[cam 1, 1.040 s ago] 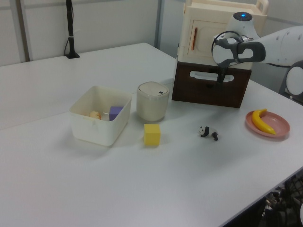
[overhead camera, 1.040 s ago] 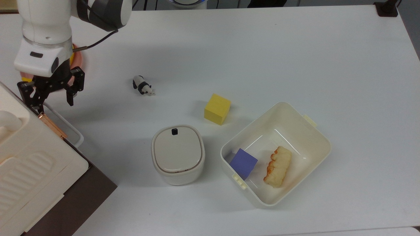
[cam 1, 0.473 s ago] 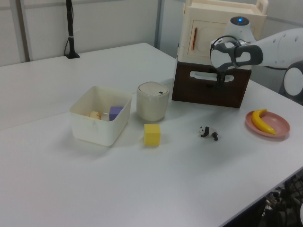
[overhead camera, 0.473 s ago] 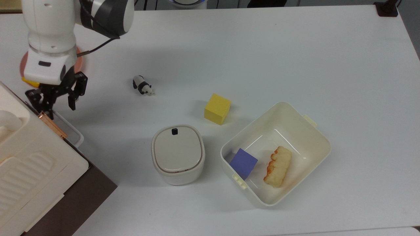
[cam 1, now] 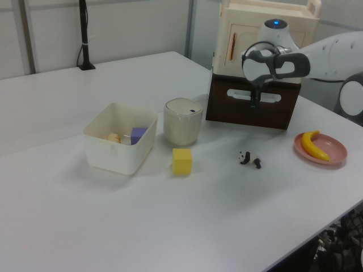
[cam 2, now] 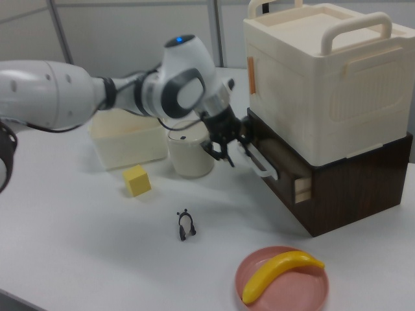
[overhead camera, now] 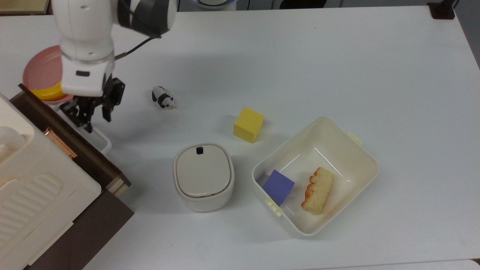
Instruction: Slide the drawer open
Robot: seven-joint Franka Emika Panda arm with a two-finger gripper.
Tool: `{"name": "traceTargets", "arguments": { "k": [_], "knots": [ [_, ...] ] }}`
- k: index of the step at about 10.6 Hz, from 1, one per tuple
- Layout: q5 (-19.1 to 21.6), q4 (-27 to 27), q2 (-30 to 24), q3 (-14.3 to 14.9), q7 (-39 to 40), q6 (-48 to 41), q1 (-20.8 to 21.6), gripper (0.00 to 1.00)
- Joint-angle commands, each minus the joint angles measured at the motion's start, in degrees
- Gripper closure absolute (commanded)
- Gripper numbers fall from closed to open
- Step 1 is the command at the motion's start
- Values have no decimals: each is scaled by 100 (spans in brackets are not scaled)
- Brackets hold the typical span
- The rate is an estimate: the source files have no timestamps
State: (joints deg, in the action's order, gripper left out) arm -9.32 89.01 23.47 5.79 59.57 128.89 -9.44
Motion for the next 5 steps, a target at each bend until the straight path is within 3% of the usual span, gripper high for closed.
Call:
{"name": "traceTargets", "arguments": {
  "k": [1,5],
  "knots": [
    [-35,432,-773,1,80,-986,415,50],
    [-35,810,-1046,10,81,-1418,812,50]
  ]
}}
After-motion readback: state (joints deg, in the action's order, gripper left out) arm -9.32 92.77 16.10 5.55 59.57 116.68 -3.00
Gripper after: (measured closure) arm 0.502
